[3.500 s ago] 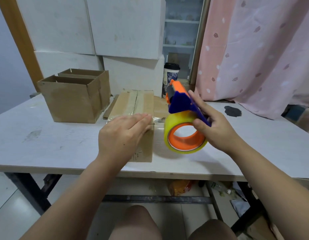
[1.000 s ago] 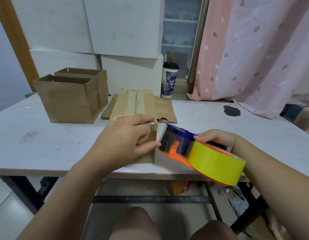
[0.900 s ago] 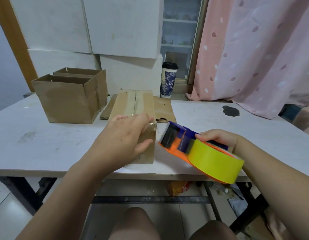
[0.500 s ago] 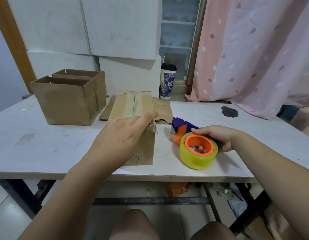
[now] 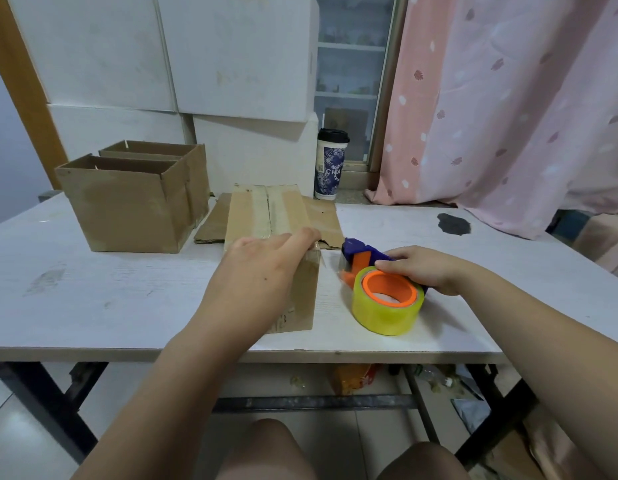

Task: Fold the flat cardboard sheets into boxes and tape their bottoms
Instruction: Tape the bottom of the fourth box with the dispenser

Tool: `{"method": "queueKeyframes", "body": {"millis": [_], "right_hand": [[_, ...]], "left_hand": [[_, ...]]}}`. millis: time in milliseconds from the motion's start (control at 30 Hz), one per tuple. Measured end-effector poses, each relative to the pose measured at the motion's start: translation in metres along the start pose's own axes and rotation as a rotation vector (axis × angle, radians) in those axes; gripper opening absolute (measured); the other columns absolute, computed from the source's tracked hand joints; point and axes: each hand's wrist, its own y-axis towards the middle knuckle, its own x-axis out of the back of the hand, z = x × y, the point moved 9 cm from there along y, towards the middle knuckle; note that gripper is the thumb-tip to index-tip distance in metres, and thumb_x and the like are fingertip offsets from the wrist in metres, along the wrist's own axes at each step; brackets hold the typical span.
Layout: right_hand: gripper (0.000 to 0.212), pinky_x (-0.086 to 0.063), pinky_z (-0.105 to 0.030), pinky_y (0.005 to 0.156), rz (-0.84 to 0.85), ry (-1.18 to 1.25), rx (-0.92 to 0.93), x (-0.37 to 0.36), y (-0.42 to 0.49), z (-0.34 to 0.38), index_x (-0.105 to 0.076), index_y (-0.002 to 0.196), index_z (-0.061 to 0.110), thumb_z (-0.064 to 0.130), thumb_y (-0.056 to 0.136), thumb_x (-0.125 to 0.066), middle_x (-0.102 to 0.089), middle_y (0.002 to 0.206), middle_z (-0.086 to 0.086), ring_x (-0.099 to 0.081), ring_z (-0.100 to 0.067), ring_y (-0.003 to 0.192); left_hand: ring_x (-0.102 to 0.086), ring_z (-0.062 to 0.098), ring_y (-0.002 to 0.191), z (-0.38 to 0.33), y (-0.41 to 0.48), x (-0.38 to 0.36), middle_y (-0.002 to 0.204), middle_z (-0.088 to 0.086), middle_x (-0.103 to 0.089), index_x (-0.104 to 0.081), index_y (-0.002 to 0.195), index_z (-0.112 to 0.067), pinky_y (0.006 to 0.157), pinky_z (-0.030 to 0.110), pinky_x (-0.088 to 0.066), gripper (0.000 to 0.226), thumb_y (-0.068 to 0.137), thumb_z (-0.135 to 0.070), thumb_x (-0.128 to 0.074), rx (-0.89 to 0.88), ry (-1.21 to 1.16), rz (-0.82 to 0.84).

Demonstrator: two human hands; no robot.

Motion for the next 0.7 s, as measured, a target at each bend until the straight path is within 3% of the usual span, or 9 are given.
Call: {"method": "queueKeyframes", "body": {"millis": [100,167,200,300,367,467,633,700], "right_hand": [[0.033,-0.043,-0.027,0.09,-0.337,-0.192,0.162,0.021,-0.014,0.029,-0.059,0.123,0.03,0.04,0.092,-0.06,-0.062,0.105,0.004,-0.058,-0.015,0.101],[0.023,-0.042,-0.02,0.083,-0.534,-0.09,0.368,0.023,-0.039,0.063,-0.063,0.114,0.035,0.036,0.091,-0.06,-0.064,0.093,0.013,-0.059,-0.005,0.093],[0.016,-0.043,-0.014,0.078,-0.553,-0.002,0.472,0.017,-0.052,0.078,-0.064,0.106,0.039,0.034,0.091,-0.061,-0.064,0.089,0.018,-0.059,0.002,0.089],[0.016,-0.046,-0.011,0.076,-0.427,0.174,0.696,-0.015,-0.082,0.115,-0.063,0.1,0.045,0.034,0.09,-0.057,-0.068,0.093,0.022,-0.061,0.005,0.09],[0.021,-0.047,-0.017,0.072,-0.331,0.242,0.76,-0.035,-0.093,0.126,-0.064,0.104,0.043,0.033,0.091,-0.051,-0.066,0.087,0.029,-0.061,0.007,0.085],[0.027,-0.038,-0.007,0.063,-0.291,0.248,0.825,-0.051,-0.096,0.131,-0.065,0.109,0.037,0.025,0.095,-0.046,-0.061,0.075,0.033,-0.055,0.014,0.07],[0.041,-0.04,-0.003,0.065,-0.27,0.245,0.835,-0.052,-0.091,0.126,-0.067,0.111,0.024,-0.002,0.095,-0.04,-0.067,0.107,0.012,-0.056,0.014,0.072],[0.048,-0.039,-0.002,0.068,-0.285,0.114,0.834,-0.05,-0.09,0.127,-0.068,0.114,0.022,-0.01,0.092,-0.04,-0.066,0.108,0.012,-0.055,0.017,0.075]], "left_hand": [[-0.034,0.012,0.074,-0.003,0.001,-0.001,0.105,-0.007,-0.064,-0.048,0.126,-0.029,0.069,0.025,-0.022,0.05,0.085,-0.001,-0.057,0.02,-0.009,-0.013],[-0.039,0.013,0.074,-0.003,0.003,-0.004,0.107,-0.01,-0.062,-0.043,0.127,-0.033,0.067,0.024,-0.02,0.05,0.087,-0.003,-0.054,0.027,-0.004,0.008],[-0.044,0.016,0.074,-0.003,0.003,-0.004,0.106,-0.009,-0.063,-0.042,0.127,-0.033,0.066,0.025,-0.02,0.051,0.087,-0.003,-0.053,0.022,-0.014,0.016],[-0.054,0.023,0.08,0.0,0.004,-0.002,0.109,-0.005,-0.061,-0.044,0.123,-0.029,0.061,0.029,-0.029,0.048,0.086,-0.001,-0.055,0.023,-0.069,0.035],[-0.05,0.021,0.075,0.005,0.007,0.004,0.106,0.0,-0.057,-0.051,0.11,-0.021,0.058,0.03,-0.035,0.029,0.088,-0.004,-0.058,0.059,-0.126,-0.001],[-0.048,0.02,0.07,0.008,0.008,0.016,0.092,0.004,-0.053,-0.057,0.085,-0.009,0.057,0.032,-0.041,0.006,0.086,-0.008,-0.063,0.05,-0.173,-0.101],[-0.054,0.027,0.062,-0.002,-0.001,0.019,0.084,0.008,-0.057,-0.06,0.079,-0.005,0.051,0.039,-0.049,0.008,0.084,-0.007,-0.066,-0.092,-0.105,-0.121],[-0.058,0.031,0.064,-0.008,-0.005,0.015,0.082,0.009,-0.062,-0.064,0.085,-0.006,0.059,0.04,-0.051,0.009,0.082,-0.013,-0.07,-0.199,0.04,-0.117]]}}
